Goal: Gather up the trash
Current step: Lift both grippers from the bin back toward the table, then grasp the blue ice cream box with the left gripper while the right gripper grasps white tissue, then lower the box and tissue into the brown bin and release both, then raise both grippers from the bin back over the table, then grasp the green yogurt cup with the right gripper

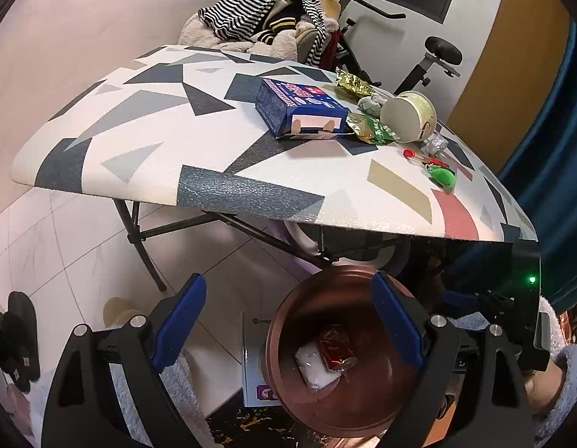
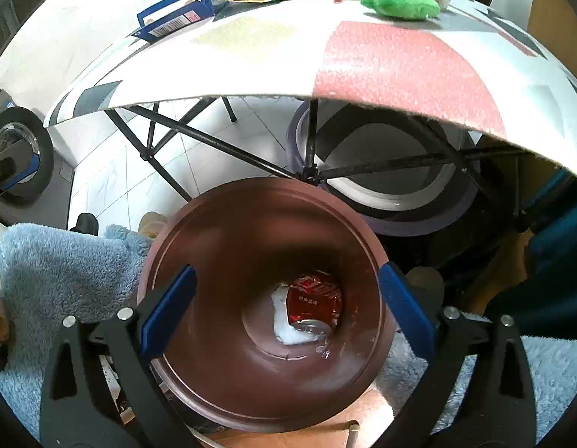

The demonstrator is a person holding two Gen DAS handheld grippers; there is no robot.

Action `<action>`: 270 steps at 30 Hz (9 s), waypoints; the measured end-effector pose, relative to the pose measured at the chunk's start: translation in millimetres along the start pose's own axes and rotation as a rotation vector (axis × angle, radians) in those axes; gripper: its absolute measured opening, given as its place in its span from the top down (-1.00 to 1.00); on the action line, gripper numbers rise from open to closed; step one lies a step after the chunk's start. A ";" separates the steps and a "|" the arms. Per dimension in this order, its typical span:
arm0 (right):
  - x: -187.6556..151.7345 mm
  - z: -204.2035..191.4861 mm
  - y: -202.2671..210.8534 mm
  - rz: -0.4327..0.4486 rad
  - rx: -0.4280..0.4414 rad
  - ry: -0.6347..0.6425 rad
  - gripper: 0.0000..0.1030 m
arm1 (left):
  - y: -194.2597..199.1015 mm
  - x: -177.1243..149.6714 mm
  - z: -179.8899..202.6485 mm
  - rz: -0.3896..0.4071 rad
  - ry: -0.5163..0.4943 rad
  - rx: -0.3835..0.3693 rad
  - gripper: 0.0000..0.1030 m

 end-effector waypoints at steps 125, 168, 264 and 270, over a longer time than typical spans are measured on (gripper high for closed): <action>240.2 30.0 164.9 0.229 0.156 0.148 0.02 | -3.8 153.8 73.9 -0.027 -0.099 -0.052 -0.59; 58.9 -19.6 68.7 -0.042 0.269 0.061 -0.27 | 13.2 44.9 61.2 -0.111 -0.092 -0.072 -0.59; 247.9 36.0 63.0 0.212 -0.124 0.291 -0.61 | -40.0 148.8 29.8 0.060 -0.111 0.042 -0.76; 259.2 34.8 27.6 0.104 -0.194 0.321 -0.30 | -48.2 147.8 35.0 0.045 -0.116 0.024 -0.75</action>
Point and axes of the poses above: each gripper's, at about its wrist camera, not at the fingertips, and y roughly against the way its jaws point, z to its right, x to its top, the point moved 5 cm from there along -y, roughly the way its jaws point, and after that the axes turned 9 degrees about x, right-handed, at the moved point
